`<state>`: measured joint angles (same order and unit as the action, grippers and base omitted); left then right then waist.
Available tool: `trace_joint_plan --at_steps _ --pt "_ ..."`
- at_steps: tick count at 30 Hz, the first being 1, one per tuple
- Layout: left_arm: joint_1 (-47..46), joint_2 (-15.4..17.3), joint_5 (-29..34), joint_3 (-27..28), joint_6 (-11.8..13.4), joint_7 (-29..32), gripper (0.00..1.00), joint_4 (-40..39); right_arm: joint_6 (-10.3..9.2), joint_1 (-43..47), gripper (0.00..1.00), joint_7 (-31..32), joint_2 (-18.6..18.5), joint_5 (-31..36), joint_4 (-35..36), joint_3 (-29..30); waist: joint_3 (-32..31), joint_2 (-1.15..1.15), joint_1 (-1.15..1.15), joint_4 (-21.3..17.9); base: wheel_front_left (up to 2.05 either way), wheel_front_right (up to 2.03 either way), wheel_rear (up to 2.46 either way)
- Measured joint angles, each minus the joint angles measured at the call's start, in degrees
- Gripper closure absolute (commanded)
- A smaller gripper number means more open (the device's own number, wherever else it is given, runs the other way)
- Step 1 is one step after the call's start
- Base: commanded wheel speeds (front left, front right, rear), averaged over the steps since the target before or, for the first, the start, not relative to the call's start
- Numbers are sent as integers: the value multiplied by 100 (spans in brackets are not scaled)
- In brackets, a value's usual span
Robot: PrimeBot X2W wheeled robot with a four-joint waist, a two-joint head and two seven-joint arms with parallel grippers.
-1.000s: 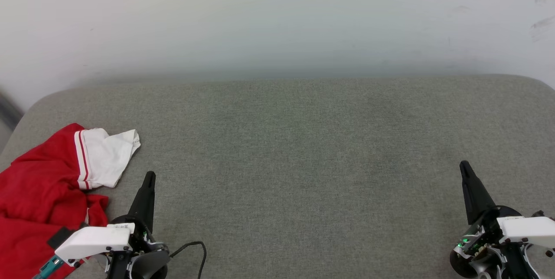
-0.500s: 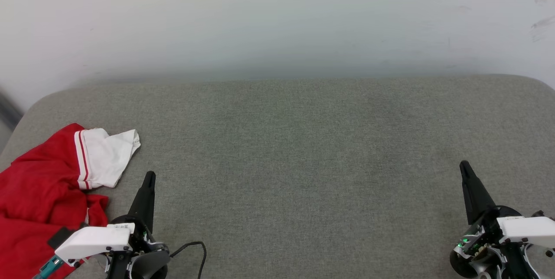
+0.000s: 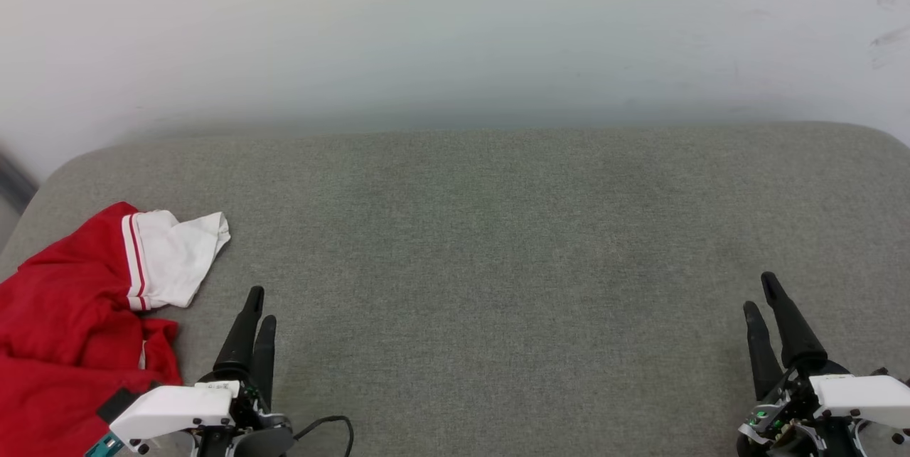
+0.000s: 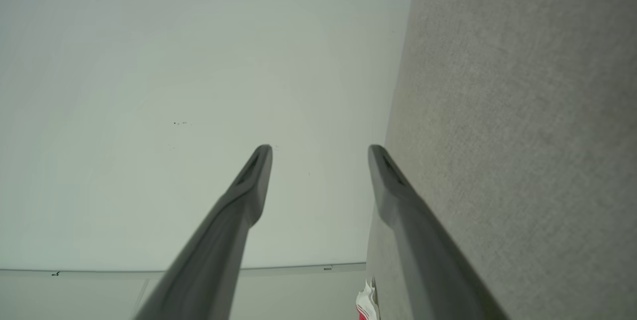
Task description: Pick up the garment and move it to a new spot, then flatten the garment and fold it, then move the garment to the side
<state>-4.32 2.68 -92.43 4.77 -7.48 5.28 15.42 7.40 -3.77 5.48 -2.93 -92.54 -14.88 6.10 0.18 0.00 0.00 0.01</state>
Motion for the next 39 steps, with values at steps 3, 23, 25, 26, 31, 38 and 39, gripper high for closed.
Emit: trace_joint_plan --at_steps 3,23,25,26,31,38,39 --pt "-2 -3 11 -131 0 -85 0 -37 0 50 0 -88 0 63 75 -36 -2 0 0 9 0 0 0" --pt "-3 1 1838 -477 1 -586 0 -433 0 273 0 -610 -46 2150 523 -223 -50 0 0 93 0 0 0" --pt "-3 1 2093 -511 18 -628 0 -457 0 291 0 -650 -46 2476 575 -235 -56 0 0 100 0 0 0" --pt "-3 1 2231 -532 42 -651 0 -474 0 293 0 -675 -45 2636 599 -240 -59 0 0 104 0 0 0" --pt "-3 1 2950 -647 147 -758 0 -502 0 332 0 -748 -44 3486 748 -271 -66 0 0 123 0 0 0" --pt "-8 3 3979 -806 266 -895 0 -576 0 387 0 -781 -43 4499 921 -375 -68 0 0 159 0 0 0" --pt "-14 3 4107 -822 271 -907 0 -586 0 389 0 -803 -42 4609 942 -386 -70 0 0 164 0 0 0"
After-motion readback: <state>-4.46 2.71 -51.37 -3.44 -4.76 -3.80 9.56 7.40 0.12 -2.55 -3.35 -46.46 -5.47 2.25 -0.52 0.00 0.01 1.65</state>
